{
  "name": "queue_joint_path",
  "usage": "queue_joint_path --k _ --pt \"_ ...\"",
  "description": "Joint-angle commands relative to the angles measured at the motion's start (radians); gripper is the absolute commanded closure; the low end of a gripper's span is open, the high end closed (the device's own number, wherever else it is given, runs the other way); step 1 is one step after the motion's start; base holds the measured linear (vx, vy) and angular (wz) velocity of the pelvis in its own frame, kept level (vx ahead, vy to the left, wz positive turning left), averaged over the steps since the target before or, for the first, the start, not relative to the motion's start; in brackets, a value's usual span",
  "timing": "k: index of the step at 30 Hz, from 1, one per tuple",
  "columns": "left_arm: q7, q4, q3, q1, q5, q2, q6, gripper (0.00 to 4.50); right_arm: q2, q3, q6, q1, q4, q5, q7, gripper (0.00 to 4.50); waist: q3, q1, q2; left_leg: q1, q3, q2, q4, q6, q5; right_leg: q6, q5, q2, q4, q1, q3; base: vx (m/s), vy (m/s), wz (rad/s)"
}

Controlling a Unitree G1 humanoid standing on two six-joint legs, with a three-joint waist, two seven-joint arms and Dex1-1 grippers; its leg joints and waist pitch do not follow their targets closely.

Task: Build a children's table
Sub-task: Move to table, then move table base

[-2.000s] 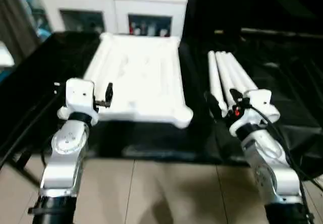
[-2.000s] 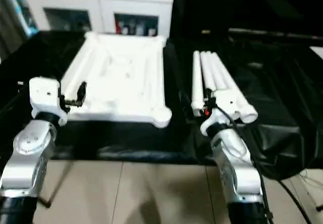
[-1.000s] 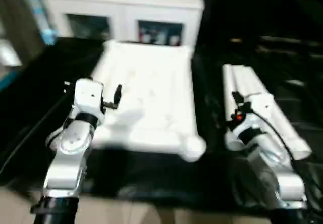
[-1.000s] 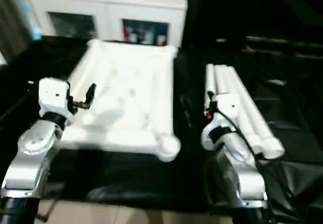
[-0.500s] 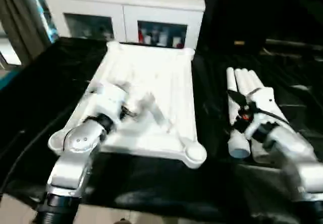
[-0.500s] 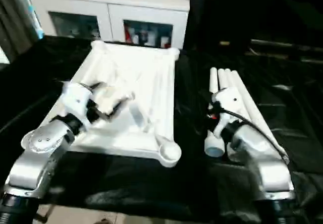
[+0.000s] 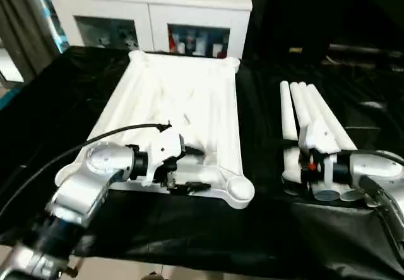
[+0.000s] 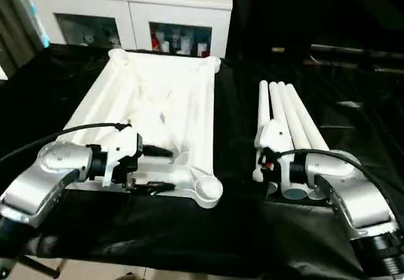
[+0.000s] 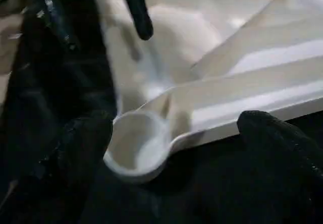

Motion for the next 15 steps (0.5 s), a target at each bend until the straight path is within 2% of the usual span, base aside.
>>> queue_joint_path --k 1,2,3,4,6,7,8,15 --pt "-0.031 0.015 -0.025 -0.020 0.031 0.012 -0.005 1.13 -0.012 0.012 0.010 -0.002 -0.030 0.003 0.015 0.00 -0.063 0.000 0.004 0.014 -0.014 0.053 -0.072 0.069 -0.085 -0.273 0.111 -0.078 -0.066 0.046 0.045 0.000 0.000 0.00" --pt "-0.038 0.026 -0.037 -0.029 0.048 0.016 -0.007 1.20 -0.014 0.017 0.011 -0.002 -0.032 -0.002 0.016 0.00 -0.060 -0.002 0.008 0.016 -0.015 0.054 -0.075 0.061 -0.110 -0.273 0.078 -0.078 -0.071 0.044 0.044 0.000 0.000 0.00" --pt "-0.045 0.037 -0.047 -0.037 0.063 0.019 -0.006 1.27 -0.014 0.021 0.010 -0.002 -0.033 -0.007 0.018 0.00 -0.059 -0.001 0.008 0.019 -0.015 0.056 -0.076 0.051 -0.127 -0.275 0.050 -0.080 -0.072 0.044 0.045 0.000 0.000 0.00" --pt "-0.039 0.055 -0.077 -0.049 0.113 0.031 0.001 1.38 -0.007 0.030 0.003 -0.001 -0.033 -0.021 0.009 0.00 -0.059 -0.001 0.012 0.018 -0.016 0.057 -0.077 0.045 -0.132 -0.274 0.039 -0.080 -0.072 0.044 0.045 0.000 0.000 0.00" --pt "-0.027 0.069 -0.095 -0.055 0.145 0.036 -0.002 1.59 0.001 0.035 0.003 0.002 -0.035 -0.027 0.003 0.00 -0.058 -0.002 0.011 0.019 -0.015 0.057 -0.079 0.031 -0.148 -0.266 0.009 -0.080 -0.075 0.044 0.046 0.000 0.000 0.00" --pt "-0.024 0.075 -0.101 -0.058 0.153 0.037 -0.004 1.66 0.004 0.037 0.004 0.003 -0.036 -0.028 0.002 0.00 -0.057 -0.002 0.016 0.018 -0.016 0.057 -0.079 0.028 -0.150 -0.264 0.002 -0.080 -0.075 0.044 0.046 0.000 0.000 0.00" --pt "-0.010 0.091 -0.109 -0.064 0.167 0.034 -0.002 1.73 0.008 0.041 0.008 0.009 -0.042 -0.029 -0.001 0.00 -0.058 -0.002 0.016 0.019 -0.015 0.057 -0.079 0.023 -0.155 -0.264 -0.006 -0.081 -0.076 0.044 0.046 0.000 0.000 0.00" --pt "0.068 0.140 -0.109 -0.079 0.209 -0.017 -0.002 2.43 0.025 0.053 0.010 0.024 -0.051 -0.039 -0.018 0.00 -0.061 0.001 0.017 0.017 -0.014 0.057 -0.076 0.026 -0.134 -0.277 0.061 -0.080 -0.072 0.045 0.046 0.000 0.000 0.00"
